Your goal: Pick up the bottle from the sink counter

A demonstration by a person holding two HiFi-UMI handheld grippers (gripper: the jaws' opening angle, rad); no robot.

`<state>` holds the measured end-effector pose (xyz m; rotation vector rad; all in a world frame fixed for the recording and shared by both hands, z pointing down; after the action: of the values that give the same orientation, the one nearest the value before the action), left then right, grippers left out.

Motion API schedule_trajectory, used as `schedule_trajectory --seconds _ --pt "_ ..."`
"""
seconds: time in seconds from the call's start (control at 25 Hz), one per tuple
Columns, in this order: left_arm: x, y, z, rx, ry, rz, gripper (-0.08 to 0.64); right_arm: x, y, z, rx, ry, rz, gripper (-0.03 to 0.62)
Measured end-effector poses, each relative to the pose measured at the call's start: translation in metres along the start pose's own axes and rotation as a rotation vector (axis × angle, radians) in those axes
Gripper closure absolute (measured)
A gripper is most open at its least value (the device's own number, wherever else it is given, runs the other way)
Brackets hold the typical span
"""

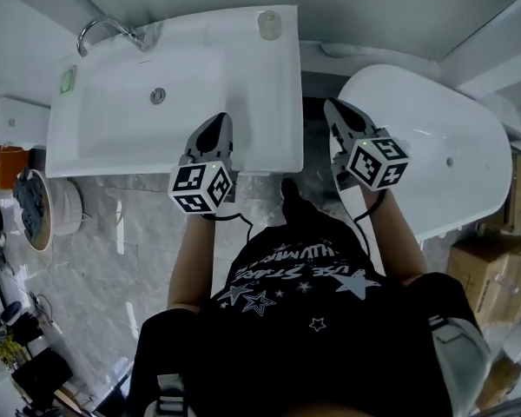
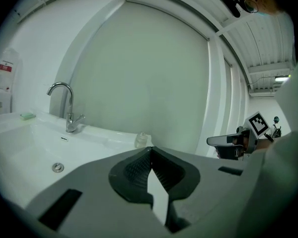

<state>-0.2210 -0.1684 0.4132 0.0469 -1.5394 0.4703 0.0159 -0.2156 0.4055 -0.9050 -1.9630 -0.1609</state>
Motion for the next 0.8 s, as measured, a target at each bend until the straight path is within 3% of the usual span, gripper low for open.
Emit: schedule_trajectory --seconds 0.36,0.68,0.8 --pt "-0.025 -0.107 0.021 0.053 -0.016 0.024 0.552 -0.046 -0.058 -0.057 0.023 -0.003 0.003 0.586" --pt "-0.027 -0.188 0.030 0.086 -0.035 0.045 0.547 -0.063 -0.103 -0.101 0.035 -0.030 0.010 0.586" --pt "-0.021 -0.212 0.027 0.112 -0.054 0.055 0.430 -0.063 -0.114 -0.112 0.036 -0.046 0.020 0.586"
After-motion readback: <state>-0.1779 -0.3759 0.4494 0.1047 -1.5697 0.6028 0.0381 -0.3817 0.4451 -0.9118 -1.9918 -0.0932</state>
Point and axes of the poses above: the fingertips, and each gripper's own axes: y backward along the fingers, z to its left, x out of its underside, the point moved 3 cm from there along y, backward along the fingers, and after that the axes turned 11 degrees about -y, right-handed, at the moved point
